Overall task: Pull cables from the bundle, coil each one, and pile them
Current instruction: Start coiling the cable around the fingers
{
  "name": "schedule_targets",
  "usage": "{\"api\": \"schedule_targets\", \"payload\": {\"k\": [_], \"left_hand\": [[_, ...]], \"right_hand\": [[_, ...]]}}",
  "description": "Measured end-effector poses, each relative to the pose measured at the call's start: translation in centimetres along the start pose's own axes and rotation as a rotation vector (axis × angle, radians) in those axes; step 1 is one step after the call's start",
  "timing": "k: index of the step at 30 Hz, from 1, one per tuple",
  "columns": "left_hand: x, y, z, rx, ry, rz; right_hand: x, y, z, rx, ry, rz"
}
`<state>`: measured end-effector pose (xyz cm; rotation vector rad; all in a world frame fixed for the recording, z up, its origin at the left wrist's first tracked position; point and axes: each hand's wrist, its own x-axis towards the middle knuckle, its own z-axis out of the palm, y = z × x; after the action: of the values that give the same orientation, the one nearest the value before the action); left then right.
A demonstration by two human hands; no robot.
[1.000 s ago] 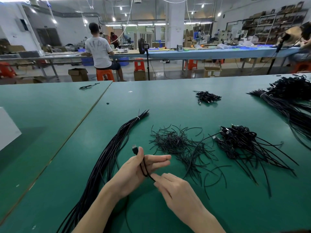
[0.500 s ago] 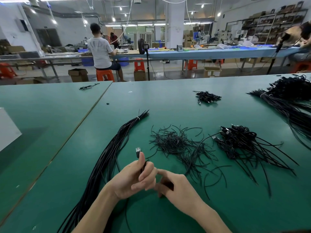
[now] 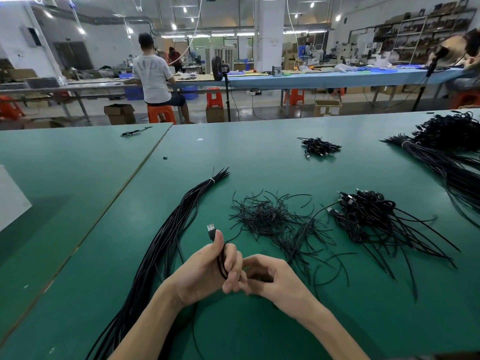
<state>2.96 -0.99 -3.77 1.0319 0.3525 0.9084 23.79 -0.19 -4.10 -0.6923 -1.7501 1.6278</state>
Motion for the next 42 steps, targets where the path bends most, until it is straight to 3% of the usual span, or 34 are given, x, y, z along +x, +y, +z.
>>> {"api": "schedule_targets", "payload": {"k": [10,19,22,25,29,36,38,42], "left_hand": [[0.0,0.1,0.2,0.075,0.188,-0.008],[0.1,0.7,0.5,-0.176,0.148,0.117],[0.2,0.9,0.5,-0.267,0.223,0.191],[0.2,1.4,0.3,-0.404,0.325,0.257],[0.0,1.4,0.1,-0.508,0.306,0.216],[-0.5,1.8,0.2,-0.374,0.338,0.196],[-0.6,1.8,0.3,-0.319,0.35,0.191],[-0.4,1.7,0.6,-0.116,0.492,0.182]], "right_hand": [[-0.1,0.0,0.2,-0.127,0.085,-0.025],[0.1,0.8,0.5,-0.24,0.161,-0.001],[0.0,0.9,0.8,-0.326,0.167,-0.025],[-0.2,1.3,1.1,-0.468,0.127,-0.048],[-0.3,1.6,1.3,-0.682,0.068,-0.058],[-0.4,1.4,1.3,-0.681,0.113,0.017],[-0.4,1.3,1.3,-0.688,0.193,0.021],[-0.3,1.1,1.2,-0.931,0.426,-0.03]]}}
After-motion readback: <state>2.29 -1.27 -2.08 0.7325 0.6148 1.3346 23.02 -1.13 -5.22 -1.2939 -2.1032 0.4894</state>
